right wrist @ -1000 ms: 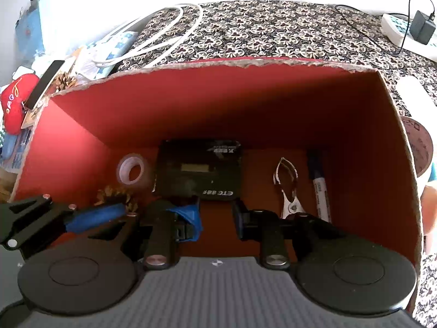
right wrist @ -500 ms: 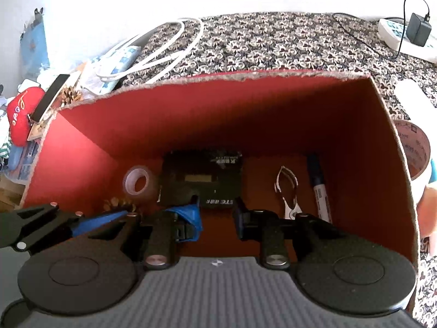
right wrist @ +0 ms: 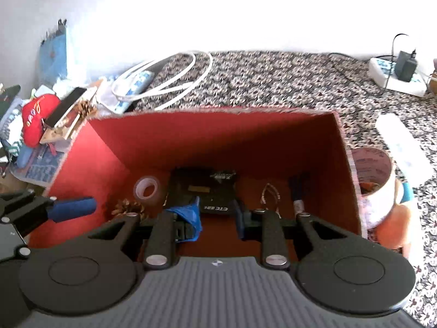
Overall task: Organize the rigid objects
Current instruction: 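Withdraw the right gripper up out of the box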
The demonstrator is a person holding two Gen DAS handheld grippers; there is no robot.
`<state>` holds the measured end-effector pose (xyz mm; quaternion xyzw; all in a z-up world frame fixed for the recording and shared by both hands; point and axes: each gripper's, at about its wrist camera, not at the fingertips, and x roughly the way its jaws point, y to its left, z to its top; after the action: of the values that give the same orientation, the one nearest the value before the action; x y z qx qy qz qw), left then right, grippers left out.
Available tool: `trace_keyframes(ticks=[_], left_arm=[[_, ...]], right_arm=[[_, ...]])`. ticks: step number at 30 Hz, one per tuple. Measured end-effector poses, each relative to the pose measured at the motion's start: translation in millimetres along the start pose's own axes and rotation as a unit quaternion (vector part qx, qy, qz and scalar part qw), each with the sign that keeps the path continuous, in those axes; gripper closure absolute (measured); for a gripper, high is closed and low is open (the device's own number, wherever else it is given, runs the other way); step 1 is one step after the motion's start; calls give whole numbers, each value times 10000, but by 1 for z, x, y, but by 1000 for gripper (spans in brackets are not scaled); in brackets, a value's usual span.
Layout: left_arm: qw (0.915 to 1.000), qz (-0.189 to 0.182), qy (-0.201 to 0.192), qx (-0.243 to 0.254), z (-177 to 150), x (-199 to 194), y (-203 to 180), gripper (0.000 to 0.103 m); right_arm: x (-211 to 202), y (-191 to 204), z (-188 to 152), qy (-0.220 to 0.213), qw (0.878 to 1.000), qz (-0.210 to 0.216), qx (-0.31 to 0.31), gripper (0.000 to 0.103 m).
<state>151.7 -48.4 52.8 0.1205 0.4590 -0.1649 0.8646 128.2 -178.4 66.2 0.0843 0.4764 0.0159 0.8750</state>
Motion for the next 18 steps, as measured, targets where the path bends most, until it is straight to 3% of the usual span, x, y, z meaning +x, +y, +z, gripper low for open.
trace_keyframes(ticks=[18], left_arm=[[9927, 963, -207, -701, -27, -82, -12, 43]], right_arm=[[-82, 3, -31, -378, 9990, 223, -102, 91]])
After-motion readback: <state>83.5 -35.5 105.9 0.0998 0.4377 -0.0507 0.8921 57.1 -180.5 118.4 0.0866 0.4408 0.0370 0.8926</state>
